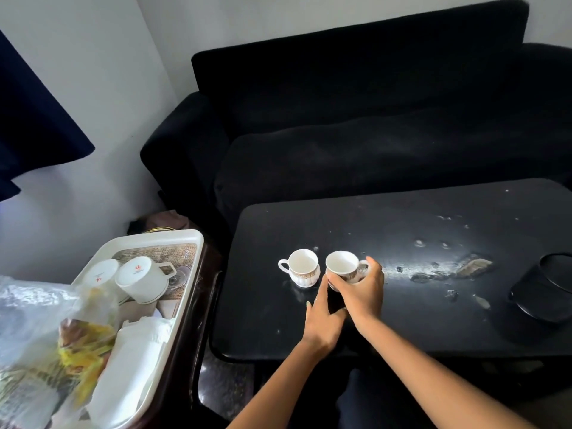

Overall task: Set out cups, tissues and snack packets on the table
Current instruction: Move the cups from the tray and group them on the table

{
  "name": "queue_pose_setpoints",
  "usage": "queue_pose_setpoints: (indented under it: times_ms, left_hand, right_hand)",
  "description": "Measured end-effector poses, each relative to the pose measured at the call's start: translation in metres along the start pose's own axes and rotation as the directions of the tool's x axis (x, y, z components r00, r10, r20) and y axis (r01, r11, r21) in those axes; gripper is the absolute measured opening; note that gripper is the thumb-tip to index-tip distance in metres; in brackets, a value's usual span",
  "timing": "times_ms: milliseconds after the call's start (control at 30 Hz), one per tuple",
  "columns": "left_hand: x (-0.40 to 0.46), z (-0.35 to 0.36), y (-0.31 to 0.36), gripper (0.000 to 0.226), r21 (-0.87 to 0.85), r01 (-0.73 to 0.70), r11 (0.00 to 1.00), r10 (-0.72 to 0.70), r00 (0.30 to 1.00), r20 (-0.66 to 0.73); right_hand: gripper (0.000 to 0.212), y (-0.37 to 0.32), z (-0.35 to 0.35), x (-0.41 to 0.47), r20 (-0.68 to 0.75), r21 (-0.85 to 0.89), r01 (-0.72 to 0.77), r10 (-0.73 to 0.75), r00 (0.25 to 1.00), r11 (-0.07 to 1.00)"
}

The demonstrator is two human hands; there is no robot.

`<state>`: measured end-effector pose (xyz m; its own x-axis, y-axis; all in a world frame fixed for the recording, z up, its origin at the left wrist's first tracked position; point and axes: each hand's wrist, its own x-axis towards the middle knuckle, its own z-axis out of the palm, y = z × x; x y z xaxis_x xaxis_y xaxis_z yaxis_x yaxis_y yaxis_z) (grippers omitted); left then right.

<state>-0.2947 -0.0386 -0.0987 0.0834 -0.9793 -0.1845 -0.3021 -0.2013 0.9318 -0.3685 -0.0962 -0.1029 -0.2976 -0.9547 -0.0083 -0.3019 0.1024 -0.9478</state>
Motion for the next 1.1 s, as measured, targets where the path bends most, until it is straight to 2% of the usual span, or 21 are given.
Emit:
queue_pose_setpoints:
  times_ms: [100,267,467,633,733,833,933,1100]
  left_hand:
    - [0.006,0.000,-0.002,0.084,0.036,0.008,0.999,-0.008,1.000,0.002]
    - [0.014,0.000,-0.007,0.084,0.064,0.027,0.998,-0.028,1.000,0.008]
    - [0.010,-0.003,-0.012,0.085,0.049,0.104,0.993,-0.104,0.994,0.012]
    - [-0.008,-0.013,-0.016,0.086,0.084,0.194,0.977,-0.196,0.981,0.013]
    - [-0.023,-0.017,-0.015,0.080,0.132,0.202,0.970,-0.205,0.979,0.009]
    - [-0.039,-0.022,-0.013,0.073,0.218,0.191,0.957,-0.200,0.980,0.016]
    - [-0.057,-0.032,-0.013,0.069,0.332,0.163,0.929,-0.189,0.981,0.049]
    - [-0.080,-0.071,-0.009,0.064,0.355,0.131,0.926,-0.144,0.990,0.009]
  right_hand:
    - [0.086,0.001,0.005,0.004,0.002,-0.004,-0.011,0.011,1.000,1.000]
    - [0.088,0.005,0.006,0.007,0.043,-0.021,-0.030,0.031,0.999,0.999]
    - [0.105,0.005,-0.001,0.002,0.121,0.032,-0.122,0.118,0.986,0.992]
    - [0.092,0.006,-0.011,-0.020,0.137,0.057,-0.208,0.199,0.970,0.976]
    - [0.080,0.006,-0.018,-0.036,0.149,0.022,-0.219,0.214,0.965,0.975]
    - [0.063,0.003,-0.020,-0.056,0.194,-0.066,-0.183,0.193,0.962,0.981]
    - [0.053,-0.003,-0.019,-0.076,0.310,-0.240,-0.070,0.144,0.940,0.968]
    - [0.041,-0.030,-0.005,-0.101,0.474,-0.313,0.125,0.041,0.879,0.941]
